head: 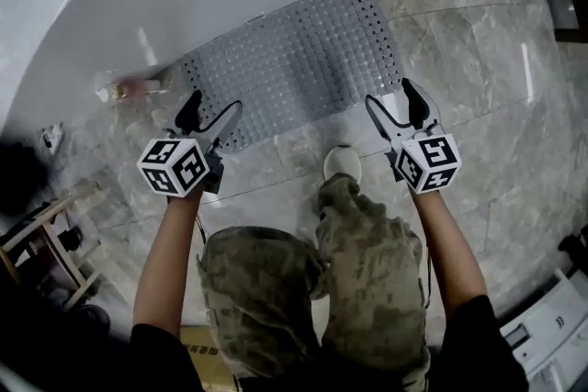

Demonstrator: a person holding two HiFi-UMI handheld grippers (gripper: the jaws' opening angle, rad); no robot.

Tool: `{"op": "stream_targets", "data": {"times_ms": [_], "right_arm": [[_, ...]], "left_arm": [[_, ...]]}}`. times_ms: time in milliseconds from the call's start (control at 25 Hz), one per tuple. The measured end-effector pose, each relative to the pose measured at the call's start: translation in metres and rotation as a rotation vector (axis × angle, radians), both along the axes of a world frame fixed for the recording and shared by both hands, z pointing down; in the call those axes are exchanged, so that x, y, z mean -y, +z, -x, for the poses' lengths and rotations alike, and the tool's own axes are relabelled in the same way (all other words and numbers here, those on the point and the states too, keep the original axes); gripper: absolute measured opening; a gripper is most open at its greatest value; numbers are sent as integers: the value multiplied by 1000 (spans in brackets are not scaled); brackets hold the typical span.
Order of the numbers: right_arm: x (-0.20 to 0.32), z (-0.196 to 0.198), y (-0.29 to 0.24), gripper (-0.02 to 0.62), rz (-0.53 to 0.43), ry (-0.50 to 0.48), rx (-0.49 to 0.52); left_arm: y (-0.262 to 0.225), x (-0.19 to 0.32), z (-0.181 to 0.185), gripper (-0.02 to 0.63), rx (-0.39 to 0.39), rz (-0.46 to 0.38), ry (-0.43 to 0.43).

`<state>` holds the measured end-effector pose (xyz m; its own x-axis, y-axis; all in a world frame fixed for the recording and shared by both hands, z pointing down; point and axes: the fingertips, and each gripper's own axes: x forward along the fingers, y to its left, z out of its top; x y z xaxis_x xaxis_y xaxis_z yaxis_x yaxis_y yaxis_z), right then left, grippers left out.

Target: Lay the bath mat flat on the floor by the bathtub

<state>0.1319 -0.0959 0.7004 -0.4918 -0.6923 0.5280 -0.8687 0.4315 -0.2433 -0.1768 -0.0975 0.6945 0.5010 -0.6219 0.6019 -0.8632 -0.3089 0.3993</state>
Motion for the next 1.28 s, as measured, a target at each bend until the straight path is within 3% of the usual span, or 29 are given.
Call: {"op": "stream_targets", "data": {"times_ms": [240, 480, 600, 800, 1000, 1280], "right_arm": [[-27, 12, -207, 313, -30, -57, 27], [-118, 18, -399, 313, 9, -83, -26], [-171, 34, -509, 313, 3, -147, -30], [-230, 56, -690, 313, -108, -218, 46], [-258, 56, -775, 313, -221, -270, 103], [-265, 0, -795, 313, -275, -313, 118]], "left_arm": [[-194, -97, 1, 436, -82, -86, -185], [-387, -189, -28, 436, -154, -100, -184], [-507, -221, -27, 434, -122, -215, -212], [-681, -289, -25, 433, -158, -342, -259], [-758, -325, -55, 434, -95, -456, -239], [-784, -343, -124, 434, -100, -520, -346]]}}
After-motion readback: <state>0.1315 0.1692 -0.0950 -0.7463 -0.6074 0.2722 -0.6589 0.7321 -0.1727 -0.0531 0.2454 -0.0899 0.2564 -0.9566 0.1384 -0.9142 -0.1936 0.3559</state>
